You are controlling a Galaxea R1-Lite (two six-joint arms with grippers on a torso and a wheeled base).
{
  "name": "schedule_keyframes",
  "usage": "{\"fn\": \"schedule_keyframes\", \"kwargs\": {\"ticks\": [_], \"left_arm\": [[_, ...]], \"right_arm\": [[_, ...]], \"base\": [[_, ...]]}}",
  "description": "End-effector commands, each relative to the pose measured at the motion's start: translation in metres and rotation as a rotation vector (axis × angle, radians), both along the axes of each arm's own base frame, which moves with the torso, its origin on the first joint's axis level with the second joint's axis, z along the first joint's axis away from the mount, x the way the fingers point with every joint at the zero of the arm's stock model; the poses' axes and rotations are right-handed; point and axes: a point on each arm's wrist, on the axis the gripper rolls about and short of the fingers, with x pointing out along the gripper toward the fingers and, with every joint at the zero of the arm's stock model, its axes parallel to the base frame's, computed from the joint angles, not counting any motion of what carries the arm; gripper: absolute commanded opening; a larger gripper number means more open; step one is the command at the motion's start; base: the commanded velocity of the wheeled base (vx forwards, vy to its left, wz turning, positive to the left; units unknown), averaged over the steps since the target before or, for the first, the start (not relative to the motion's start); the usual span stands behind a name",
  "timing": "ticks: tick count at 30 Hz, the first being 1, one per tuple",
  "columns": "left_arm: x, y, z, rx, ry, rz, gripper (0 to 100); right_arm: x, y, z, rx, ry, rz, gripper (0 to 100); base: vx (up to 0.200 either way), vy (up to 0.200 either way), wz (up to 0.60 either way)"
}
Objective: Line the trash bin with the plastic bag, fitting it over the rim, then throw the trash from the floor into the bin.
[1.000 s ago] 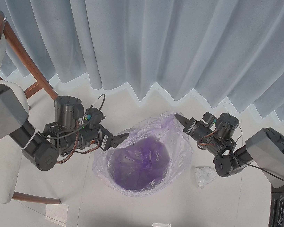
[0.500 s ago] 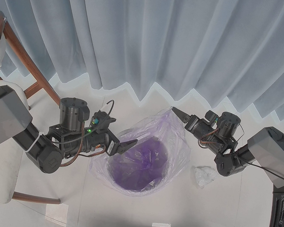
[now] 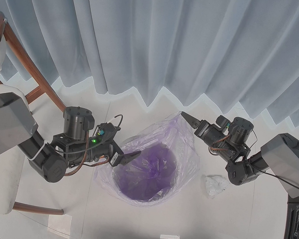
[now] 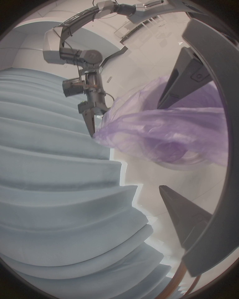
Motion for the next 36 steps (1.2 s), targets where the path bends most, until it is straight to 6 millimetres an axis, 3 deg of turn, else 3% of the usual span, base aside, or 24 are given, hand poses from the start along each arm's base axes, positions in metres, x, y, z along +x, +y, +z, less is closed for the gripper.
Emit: {"fn": "schedule_keyframes", "kwargs": {"ticks": [1,7,13,17,20,25,30,36], "left_arm": [[0.026,-0.004,0.000,-0.032,-0.033,0.035,0],[0.040,-0.001,0.010,-0.103,-0.031,0.078,0],[0.051,-0.001,0.022,-0.263,0.109,0.199,0],[0.054,-0.001,0.019,-0.313,0.167,0.257,0],[0.058,0.007,-0.002,-0.294,0.214,0.310,0],[0.061,0.014,-0.023,-0.267,0.252,0.334,0],[0.061,0.013,-0.027,-0.263,0.258,0.337,0],[0.061,0.011,-0.021,-0.277,0.222,0.343,0]], "right_arm": [[-0.004,-0.001,0.013,0.010,-0.036,-0.015,100],[-0.010,-0.004,0.022,0.018,-0.052,-0.018,100],[-0.017,-0.017,0.026,0.030,-0.022,-0.039,100],[-0.021,-0.024,0.015,0.014,0.021,-0.051,100],[-0.032,-0.042,-0.009,-0.026,0.082,-0.086,100],[-0.039,-0.052,-0.023,-0.050,0.046,-0.104,100],[-0.055,-0.057,-0.033,-0.070,0.038,-0.094,100],[-0.081,-0.057,-0.056,-0.193,-0.062,0.035,100]], "base": [[0.000,0.000,0.00],[0.000,0.000,0.00],[0.000,0.000,0.00],[0.000,0.000,0.00],[0.000,0.000,0.00],[0.000,0.000,0.00],[0.000,0.000,0.00],[0.000,0.000,0.00]]}}
